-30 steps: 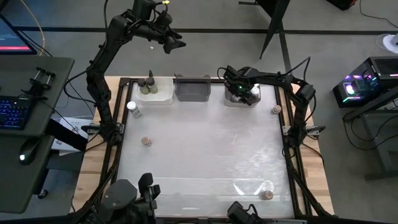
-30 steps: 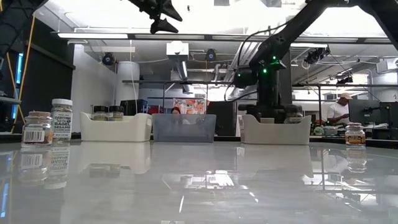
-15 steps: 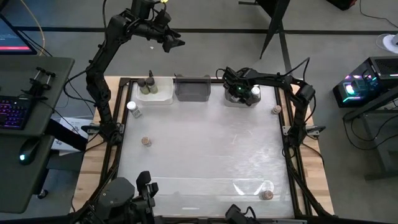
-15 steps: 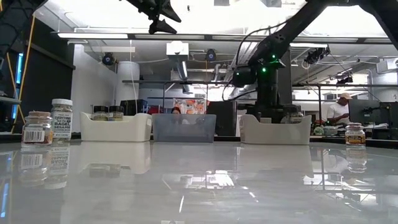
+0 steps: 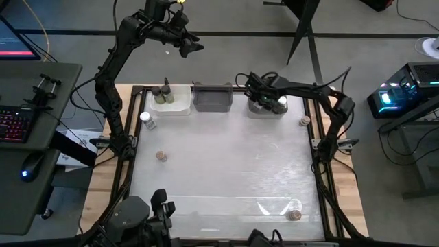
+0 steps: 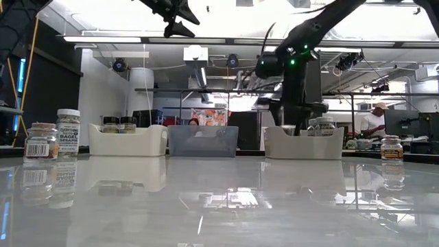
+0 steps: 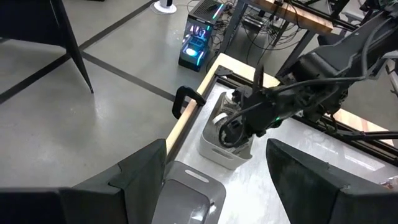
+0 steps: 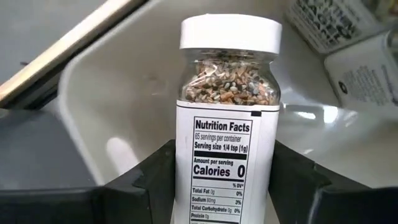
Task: Sort spices by type
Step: Put the bottom white seasoning bottle into the gray bin
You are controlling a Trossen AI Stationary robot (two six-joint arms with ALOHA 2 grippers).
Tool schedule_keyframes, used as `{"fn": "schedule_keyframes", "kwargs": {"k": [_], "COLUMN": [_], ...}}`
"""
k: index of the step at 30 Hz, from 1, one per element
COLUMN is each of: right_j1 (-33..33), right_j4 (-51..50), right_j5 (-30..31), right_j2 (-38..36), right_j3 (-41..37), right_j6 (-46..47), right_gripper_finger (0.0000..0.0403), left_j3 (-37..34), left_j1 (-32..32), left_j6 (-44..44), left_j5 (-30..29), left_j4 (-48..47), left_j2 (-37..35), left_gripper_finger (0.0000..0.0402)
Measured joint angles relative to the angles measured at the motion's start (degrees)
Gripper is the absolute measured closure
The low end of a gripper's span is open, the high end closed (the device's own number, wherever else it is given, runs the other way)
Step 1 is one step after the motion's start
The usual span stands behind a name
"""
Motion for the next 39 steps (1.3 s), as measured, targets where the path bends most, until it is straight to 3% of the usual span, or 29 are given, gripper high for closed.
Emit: {"fn": "schedule_keyframes", "kwargs": {"k": [7,12,14,17,20,23,27,30,35,39], "right_j1": [0.59,2.6,4.12,7.29,11.02,15.2,19.43,20.65,21.63,22.47], "right_j4": [1.12,5.21,7.91,9.71,7.97,7.54,7.74,7.62,7.66,7.52], "right_j5": [5.28,7.4,6.34,0.16,-4.15,-4.83,-0.62,1.39,-2.8,-4.74], "right_j2": [-6.36,-13.05,-15.9,-19.93,-21.96,-22.51,-21.97,-21.89,-22.01,-22.01], "right_j3": [0.0,0.0,0.0,0.1,0.11,0.09,0.09,0.07,0.07,0.07], "right_j6": [-15.74,-35.64,-46.61,-62.12,-76.92,-90.09,-93.95,-93.85,-93.38,-93.38], "right_gripper_finger": [0.0207,0.0207,0.0207,0.0207,0.0207,0.0207,0.0199,0.0195,0.0205,0.0205], "left_j3": [0.0,0.0,0.0,0.0,-0.21,-1.84,-6.16,-10.8,-16.48,-18.71], "left_j1": [-0.02,-0.86,-1.79,-4.19,-7.53,-11.68,-18.43,-23.6,-29.24,-31.24], "left_j6": [-0.65,-1.16,0.42,5.43,10.96,14.29,19.55,21.07,21.05,18.95], "left_j5": [-0.07,0.26,0.35,0.76,3.91,6.72,5.93,1.67,-9.29,-11.56], "left_j4": [-0.31,-1.77,-3.32,-6.99,-9.79,-9.9,-8.27,-6.33,-2.08,2.62], "left_j2": [0.0,0.0,0.0,0.58,2.12,3.14,3.98,4.02,3.98,4.03], "left_gripper_finger": [0.014,0.014,0.014,0.014,0.014,0.014,0.014,0.014,0.014,0.014]}}
